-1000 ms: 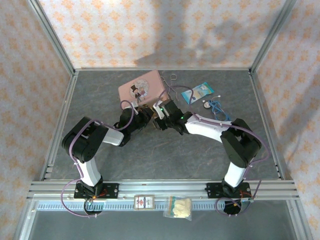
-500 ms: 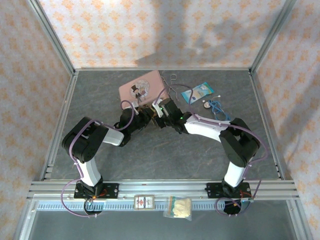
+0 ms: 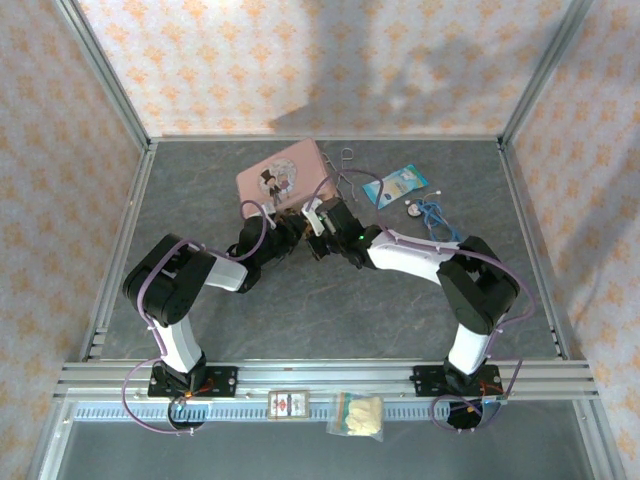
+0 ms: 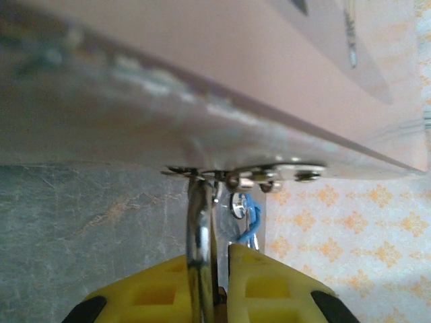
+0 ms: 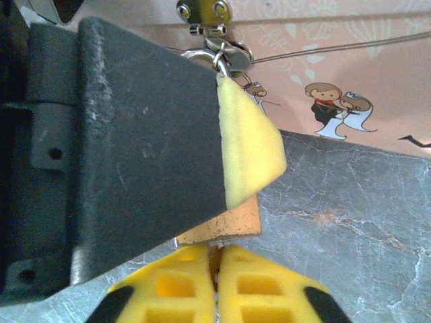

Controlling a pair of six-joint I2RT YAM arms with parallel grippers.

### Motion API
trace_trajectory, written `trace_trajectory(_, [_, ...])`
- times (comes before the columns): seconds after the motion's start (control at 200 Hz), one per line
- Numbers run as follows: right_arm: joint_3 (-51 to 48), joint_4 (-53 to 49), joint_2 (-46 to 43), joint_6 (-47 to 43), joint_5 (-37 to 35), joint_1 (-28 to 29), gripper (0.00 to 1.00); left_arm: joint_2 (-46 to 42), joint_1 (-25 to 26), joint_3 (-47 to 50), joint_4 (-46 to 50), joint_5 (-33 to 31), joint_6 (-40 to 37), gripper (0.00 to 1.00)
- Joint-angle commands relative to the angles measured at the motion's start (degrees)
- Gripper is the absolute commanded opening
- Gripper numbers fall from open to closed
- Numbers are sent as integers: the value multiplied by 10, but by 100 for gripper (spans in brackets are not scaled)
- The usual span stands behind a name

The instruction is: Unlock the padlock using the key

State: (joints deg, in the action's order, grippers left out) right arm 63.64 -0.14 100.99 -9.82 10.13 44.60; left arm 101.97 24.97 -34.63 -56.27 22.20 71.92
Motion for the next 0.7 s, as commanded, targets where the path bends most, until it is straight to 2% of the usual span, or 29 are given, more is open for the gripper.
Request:
trace_trajectory(0.0, [-1,38,2,9,-2,-8,0,-32,12,9,-32,70,29,0])
trace_trajectory(0.13, [10,32,1,29,77,-34,0,-35,11,19,-32,83,11,0])
trace_trajectory(0.385, [50,15,52,97,303,-109,0,-26,11,35,-61,112,0,0])
trace_trajectory(0.616, [48,36,83,176,394,-140,0,-18,10,50,-95,101,2,0])
trace_trajectory(0.696, [36,52,83,200,401,-144,0,-7,10,55,-128,98,18,0])
